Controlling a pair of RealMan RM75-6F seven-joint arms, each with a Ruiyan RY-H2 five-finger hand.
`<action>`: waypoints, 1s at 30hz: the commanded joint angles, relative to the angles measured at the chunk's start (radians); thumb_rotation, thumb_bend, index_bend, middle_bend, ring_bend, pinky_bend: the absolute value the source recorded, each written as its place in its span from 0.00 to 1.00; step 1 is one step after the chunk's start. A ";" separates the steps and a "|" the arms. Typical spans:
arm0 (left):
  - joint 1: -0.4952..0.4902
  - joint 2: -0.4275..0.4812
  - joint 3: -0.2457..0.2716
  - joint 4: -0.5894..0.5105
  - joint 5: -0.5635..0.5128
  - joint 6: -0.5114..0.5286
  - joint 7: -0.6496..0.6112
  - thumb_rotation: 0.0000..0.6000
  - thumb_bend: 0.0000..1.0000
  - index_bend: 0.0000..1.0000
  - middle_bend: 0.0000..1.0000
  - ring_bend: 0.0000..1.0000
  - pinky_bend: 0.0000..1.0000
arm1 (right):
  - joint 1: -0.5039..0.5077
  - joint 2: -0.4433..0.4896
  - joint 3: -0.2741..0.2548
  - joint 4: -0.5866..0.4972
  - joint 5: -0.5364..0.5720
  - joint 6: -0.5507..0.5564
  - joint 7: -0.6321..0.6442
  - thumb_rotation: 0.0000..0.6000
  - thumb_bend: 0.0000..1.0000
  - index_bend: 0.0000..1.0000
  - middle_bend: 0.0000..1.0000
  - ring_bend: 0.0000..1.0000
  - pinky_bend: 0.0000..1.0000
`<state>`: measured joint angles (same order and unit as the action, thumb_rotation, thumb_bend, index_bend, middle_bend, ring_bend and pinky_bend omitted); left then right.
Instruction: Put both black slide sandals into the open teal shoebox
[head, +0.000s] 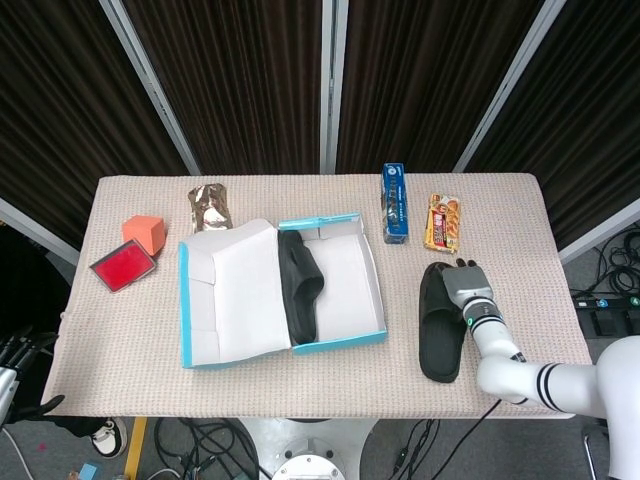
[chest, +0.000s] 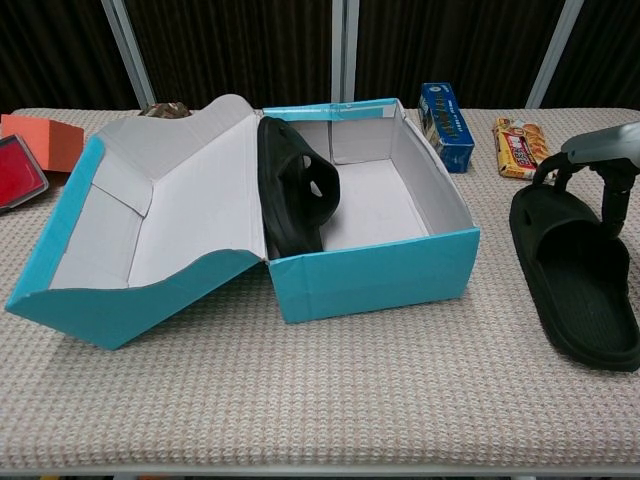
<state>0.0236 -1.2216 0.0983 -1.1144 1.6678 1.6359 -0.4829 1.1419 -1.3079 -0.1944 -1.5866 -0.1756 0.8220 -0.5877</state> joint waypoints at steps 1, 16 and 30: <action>0.001 -0.001 0.000 0.003 -0.002 -0.001 -0.005 1.00 0.00 0.17 0.19 0.05 0.12 | 0.001 -0.010 0.009 0.008 0.013 0.002 -0.015 1.00 0.03 0.15 0.22 0.00 0.08; 0.005 -0.005 0.000 0.020 -0.008 -0.005 -0.025 1.00 0.00 0.17 0.19 0.05 0.12 | -0.008 -0.041 0.049 0.032 0.040 0.022 -0.075 1.00 0.03 0.25 0.30 0.04 0.08; 0.004 -0.005 0.002 0.020 -0.006 -0.011 -0.025 1.00 0.00 0.17 0.19 0.05 0.12 | -0.039 -0.063 0.079 0.046 0.021 0.070 -0.123 1.00 0.06 0.43 0.43 0.15 0.12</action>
<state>0.0273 -1.2265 0.1001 -1.0941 1.6615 1.6253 -0.5081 1.1046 -1.3713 -0.1170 -1.5409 -0.1529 0.8909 -0.7094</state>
